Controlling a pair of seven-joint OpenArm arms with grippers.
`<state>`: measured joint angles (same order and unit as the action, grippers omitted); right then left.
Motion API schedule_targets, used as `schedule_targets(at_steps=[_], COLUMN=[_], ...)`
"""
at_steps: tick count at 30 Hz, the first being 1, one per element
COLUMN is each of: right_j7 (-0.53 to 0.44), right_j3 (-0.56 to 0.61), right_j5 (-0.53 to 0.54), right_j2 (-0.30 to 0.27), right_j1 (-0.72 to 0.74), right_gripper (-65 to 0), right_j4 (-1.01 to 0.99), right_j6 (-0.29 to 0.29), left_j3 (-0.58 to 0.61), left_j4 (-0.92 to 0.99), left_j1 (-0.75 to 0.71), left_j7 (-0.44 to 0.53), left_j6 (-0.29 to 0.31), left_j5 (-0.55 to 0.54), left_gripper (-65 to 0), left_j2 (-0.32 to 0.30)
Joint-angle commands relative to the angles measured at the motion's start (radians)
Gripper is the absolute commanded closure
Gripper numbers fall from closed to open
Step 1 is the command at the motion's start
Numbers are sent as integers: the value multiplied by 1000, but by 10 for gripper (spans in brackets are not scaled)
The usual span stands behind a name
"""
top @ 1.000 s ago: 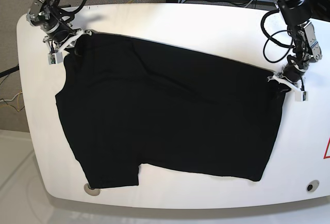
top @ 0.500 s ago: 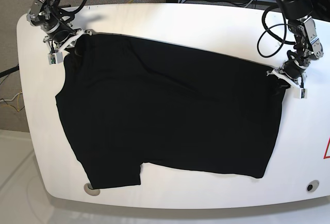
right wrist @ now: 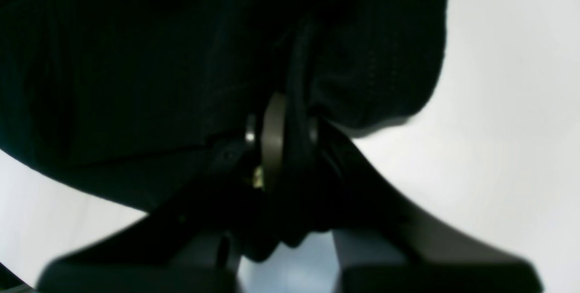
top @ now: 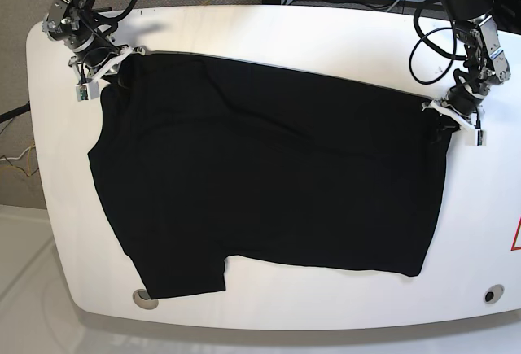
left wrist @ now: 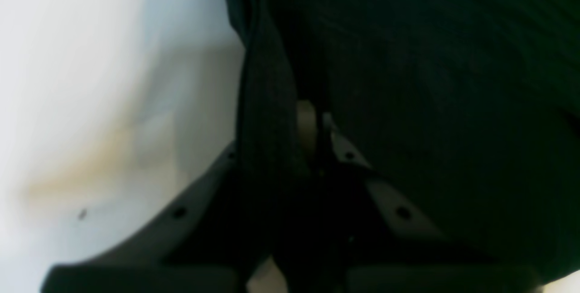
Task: Fold the T-shirt properly
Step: 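Pull the shirt edge with both grippers toward the robot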
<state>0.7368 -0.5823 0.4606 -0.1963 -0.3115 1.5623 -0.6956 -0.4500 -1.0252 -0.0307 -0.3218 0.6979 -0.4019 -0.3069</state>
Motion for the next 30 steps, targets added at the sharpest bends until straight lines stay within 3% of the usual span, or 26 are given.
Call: schedule_targets(at_steps=[1, 11, 30], right_j7=[-1, -1, -4], right_j3=[-5, -6, -12], right_j5=[7, 5, 4], right_j2=[-10, -10, -32], right_j1=[-4, -31, -81], right_gripper=[-37, -37, -37], right_j4=[11, 10, 11], right_j6=[1, 1, 1], left_j3=[3, 3, 3], left_j4=[7, 9, 9], left_j1=[-35, -117, -324], left_j7=[-101, -101, -101], left_j6=[-19, -100, -102], left_j5=[79, 79, 79], left_gripper=[-22, -22, -22], left_j2=[-7, -5, -5])
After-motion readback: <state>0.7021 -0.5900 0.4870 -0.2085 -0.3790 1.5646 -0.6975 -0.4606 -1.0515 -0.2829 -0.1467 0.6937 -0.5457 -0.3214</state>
